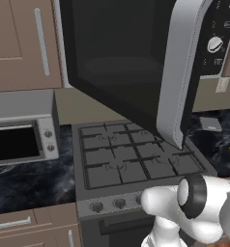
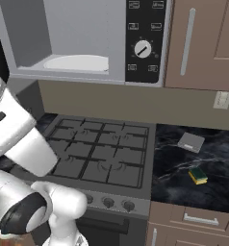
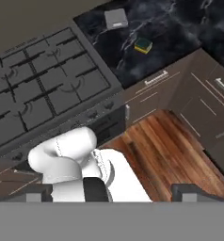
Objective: Place the sponge inside the microwave to prepare for sanitizing.
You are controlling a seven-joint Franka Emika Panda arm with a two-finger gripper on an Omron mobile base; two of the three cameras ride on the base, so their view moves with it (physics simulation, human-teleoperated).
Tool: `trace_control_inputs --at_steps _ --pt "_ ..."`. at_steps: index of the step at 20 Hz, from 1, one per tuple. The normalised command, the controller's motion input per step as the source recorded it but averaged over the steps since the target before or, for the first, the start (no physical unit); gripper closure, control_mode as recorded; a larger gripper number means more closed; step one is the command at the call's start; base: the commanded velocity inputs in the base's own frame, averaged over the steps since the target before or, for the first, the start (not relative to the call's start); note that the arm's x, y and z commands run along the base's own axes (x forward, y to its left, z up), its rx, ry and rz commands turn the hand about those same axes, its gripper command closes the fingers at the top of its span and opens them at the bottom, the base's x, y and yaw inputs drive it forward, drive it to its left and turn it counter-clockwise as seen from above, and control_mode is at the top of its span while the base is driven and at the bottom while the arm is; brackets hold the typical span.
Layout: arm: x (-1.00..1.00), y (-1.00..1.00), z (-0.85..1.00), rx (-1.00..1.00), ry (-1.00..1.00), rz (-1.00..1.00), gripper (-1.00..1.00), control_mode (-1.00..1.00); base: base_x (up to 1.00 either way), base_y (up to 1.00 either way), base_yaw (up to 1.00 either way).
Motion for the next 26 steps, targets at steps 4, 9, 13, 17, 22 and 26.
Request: trace_control_inputs --at_steps 4,9,13,17,22,26 --pt "0.60 -0.74 -0.50 0.79 0.38 -0.05 -1.00 -1.00 0.00 0.00 0.00" --pt "0.68 -0.10 -0.79 0.61 0.17 0.13 -1.00 -1.00 0.00 0.00 0.00" --pt "0.33 0.26 -1.00 0.33 0.17 0.33 -1.00 -1.00 0.00 0.00 0.00" --pt "0.00 0.71 -0.91 0.15 0.04 0.36 -1.00 -1.00 0.00 0.00 0.00" --pt "0.27 0.56 -0.27 0.06 -0.04 0.20 -1.00 -1.00 0.00 0.00 0.00" --pt "0.59 0.02 0.03 0.22 -0.02 0.08 -1.00 -1.00 0.00 0.00 0.00"
